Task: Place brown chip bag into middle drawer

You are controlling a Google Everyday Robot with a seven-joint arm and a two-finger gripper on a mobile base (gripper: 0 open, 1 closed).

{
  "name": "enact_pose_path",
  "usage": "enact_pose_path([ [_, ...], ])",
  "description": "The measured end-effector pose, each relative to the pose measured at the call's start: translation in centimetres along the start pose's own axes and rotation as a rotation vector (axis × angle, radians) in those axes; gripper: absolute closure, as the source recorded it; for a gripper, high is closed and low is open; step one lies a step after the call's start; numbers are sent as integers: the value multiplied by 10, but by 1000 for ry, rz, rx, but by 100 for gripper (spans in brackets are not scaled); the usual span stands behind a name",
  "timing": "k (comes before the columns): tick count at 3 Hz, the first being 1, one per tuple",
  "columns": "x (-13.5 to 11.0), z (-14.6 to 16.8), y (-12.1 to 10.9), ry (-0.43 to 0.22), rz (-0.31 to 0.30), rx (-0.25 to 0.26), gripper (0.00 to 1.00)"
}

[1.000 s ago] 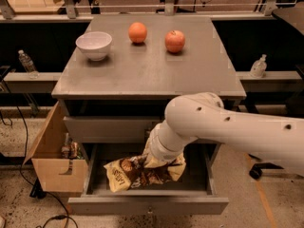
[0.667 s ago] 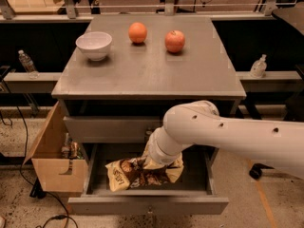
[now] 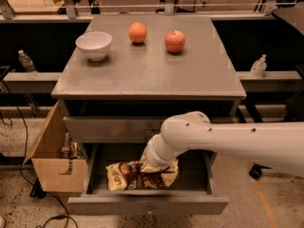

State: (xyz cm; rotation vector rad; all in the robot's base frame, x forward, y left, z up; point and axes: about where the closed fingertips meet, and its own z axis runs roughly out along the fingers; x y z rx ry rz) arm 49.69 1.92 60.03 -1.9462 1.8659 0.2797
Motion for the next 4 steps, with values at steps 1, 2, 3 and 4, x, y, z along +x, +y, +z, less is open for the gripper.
enact_pose_path([
  [1, 12, 31, -7, -14, 35, -19, 100],
  [2, 25, 47, -10, -14, 57, -30, 100],
  [3, 42, 55, -15, 1, 92, -16, 100],
  [4, 54, 60, -22, 11, 129, 20, 100],
])
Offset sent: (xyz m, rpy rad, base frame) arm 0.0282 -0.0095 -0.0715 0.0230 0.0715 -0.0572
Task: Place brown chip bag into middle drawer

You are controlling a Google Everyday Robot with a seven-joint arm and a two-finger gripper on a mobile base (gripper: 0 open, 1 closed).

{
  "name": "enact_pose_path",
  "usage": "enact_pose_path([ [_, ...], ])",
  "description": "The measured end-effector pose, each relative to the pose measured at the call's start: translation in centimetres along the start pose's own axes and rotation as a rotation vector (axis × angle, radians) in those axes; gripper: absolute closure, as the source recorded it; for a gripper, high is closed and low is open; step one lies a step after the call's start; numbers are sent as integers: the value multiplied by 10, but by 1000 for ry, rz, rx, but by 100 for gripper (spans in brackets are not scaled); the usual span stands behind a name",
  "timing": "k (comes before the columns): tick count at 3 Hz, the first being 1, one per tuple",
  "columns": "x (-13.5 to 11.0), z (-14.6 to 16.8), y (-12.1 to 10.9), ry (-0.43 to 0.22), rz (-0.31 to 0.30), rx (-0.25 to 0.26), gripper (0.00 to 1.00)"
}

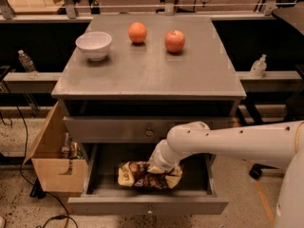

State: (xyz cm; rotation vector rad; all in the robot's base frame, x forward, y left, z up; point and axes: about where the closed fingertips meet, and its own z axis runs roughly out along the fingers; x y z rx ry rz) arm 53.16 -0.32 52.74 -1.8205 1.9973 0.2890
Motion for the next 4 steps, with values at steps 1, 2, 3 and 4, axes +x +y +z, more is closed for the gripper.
enact_pose_path([
  [1, 0, 0, -1, -1, 3, 2, 100],
  [2, 0, 1, 0, -1, 2, 0, 84],
  [3, -1, 2, 1, -1, 1, -2, 61],
  [4, -1, 3, 2, -1, 1, -5, 37],
])
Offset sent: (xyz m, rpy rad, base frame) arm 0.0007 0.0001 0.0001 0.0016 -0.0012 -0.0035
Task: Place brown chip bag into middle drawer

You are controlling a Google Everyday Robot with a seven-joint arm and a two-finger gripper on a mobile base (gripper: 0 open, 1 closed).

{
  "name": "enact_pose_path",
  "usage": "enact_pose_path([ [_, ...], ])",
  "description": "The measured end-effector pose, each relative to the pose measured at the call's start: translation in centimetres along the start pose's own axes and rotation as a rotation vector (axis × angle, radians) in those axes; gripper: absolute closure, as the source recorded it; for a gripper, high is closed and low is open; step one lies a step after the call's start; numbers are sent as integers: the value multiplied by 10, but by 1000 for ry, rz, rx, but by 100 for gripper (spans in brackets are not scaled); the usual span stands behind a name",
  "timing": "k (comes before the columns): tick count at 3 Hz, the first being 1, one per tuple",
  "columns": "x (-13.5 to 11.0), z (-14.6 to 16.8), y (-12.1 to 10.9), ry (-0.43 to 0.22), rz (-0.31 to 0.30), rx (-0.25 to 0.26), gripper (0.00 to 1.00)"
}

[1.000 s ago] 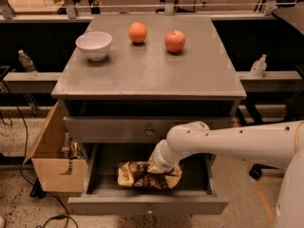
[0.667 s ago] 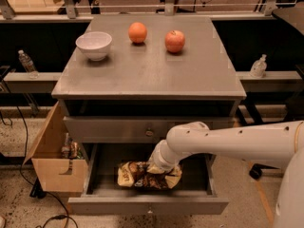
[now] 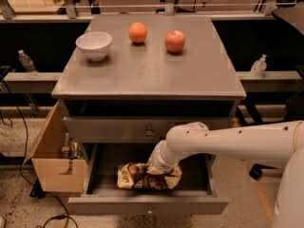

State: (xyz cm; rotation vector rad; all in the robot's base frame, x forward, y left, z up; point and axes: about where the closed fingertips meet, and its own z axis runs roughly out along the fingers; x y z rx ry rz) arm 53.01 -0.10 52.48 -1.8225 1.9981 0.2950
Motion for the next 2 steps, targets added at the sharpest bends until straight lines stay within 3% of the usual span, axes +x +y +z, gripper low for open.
enact_pose_path([
  [1, 0, 1, 1, 0, -1, -2, 15],
  [2, 0, 2, 2, 0, -1, -5, 0],
])
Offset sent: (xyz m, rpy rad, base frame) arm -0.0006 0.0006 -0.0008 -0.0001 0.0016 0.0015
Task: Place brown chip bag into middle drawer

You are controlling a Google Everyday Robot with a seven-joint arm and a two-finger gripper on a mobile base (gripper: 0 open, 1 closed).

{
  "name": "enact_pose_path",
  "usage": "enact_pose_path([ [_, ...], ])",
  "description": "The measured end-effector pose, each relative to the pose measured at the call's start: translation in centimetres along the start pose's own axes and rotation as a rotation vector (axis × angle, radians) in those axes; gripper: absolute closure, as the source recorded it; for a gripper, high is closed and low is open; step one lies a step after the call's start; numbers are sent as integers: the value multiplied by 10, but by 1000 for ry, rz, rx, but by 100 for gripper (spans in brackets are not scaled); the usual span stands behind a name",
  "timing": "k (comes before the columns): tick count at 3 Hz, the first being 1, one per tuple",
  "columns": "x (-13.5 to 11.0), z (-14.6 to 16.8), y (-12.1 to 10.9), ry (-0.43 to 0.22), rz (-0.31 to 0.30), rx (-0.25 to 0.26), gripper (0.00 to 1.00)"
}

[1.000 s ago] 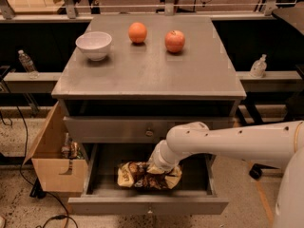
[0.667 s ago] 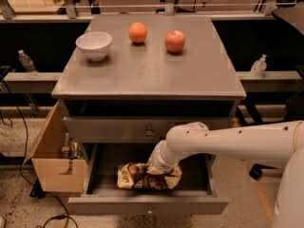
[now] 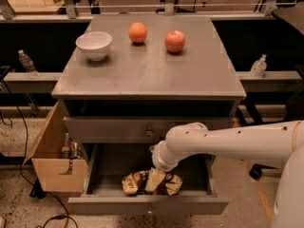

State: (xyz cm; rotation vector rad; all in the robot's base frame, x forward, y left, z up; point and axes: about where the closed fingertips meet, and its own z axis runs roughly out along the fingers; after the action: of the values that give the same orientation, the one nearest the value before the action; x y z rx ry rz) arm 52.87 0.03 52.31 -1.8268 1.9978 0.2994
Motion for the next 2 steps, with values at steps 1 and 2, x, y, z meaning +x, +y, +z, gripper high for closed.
enact_pose_path([
  [1, 0, 0, 0, 0, 0, 0, 0],
  [2, 4, -20, 5, 10, 14, 11, 0],
])
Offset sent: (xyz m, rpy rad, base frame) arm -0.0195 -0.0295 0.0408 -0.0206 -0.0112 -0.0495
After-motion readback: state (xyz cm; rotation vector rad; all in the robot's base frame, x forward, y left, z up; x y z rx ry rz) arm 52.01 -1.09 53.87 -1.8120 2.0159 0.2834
